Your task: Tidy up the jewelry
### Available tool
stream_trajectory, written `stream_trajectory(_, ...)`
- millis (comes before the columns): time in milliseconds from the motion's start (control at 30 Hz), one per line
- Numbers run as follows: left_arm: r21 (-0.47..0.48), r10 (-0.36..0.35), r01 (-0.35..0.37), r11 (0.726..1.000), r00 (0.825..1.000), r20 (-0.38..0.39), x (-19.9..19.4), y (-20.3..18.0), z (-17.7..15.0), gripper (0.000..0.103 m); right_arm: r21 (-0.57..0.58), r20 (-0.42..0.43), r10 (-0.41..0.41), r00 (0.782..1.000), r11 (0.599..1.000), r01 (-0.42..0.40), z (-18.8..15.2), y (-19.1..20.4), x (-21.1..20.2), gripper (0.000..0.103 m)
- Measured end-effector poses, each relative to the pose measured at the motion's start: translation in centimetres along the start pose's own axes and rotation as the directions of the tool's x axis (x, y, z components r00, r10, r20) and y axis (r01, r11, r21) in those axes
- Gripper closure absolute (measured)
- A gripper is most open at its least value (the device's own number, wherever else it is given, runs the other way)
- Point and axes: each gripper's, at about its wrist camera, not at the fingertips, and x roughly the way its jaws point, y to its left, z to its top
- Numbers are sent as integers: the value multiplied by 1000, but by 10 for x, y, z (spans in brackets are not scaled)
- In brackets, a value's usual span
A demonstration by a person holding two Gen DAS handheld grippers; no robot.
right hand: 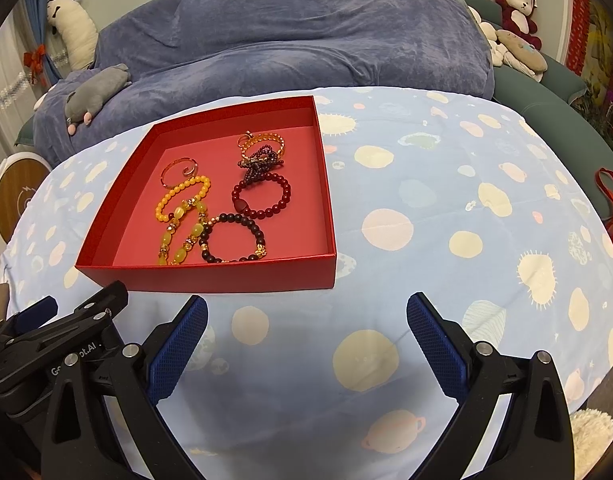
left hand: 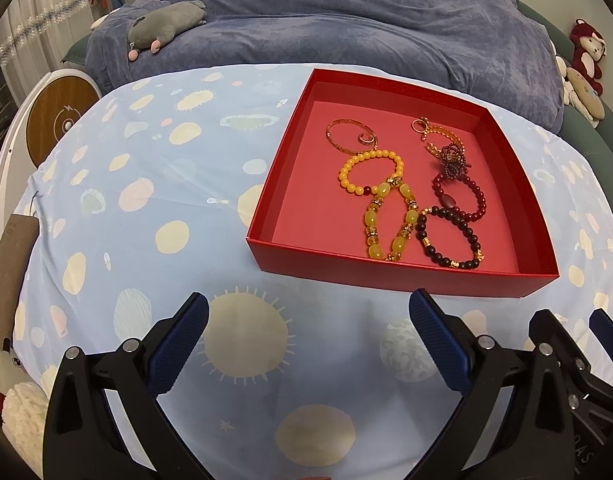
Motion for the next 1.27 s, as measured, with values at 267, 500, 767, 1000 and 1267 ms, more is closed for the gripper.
stream_trajectory(267,-2,-1,1,1000,1000,-3,1,2,-1,7,1,-2,0,1000,1000,0,0,-1,0,7)
stream_trajectory(500,-8,1,0,1000,1000,4,0,2,0,7,1,-2,0,1000,1000,0,0,0,0,7)
stream_trajectory(767,-15,14,-13,1000,1000,28,-3,1,-2,7,-2,-1,-1,1000,1000,1,0,0,0,7)
stream_trajectory(1000,-8,4,-4,1000,1000,13,-2,1,-1,7,-3,-1,-4,1000,1000,4,-1,0,0,7)
stream_trajectory(1267,-17,-9,8,1000,1000,-6,0,1,1,7,-2,-2,-4,1000,1000,4,-1,0,0,7)
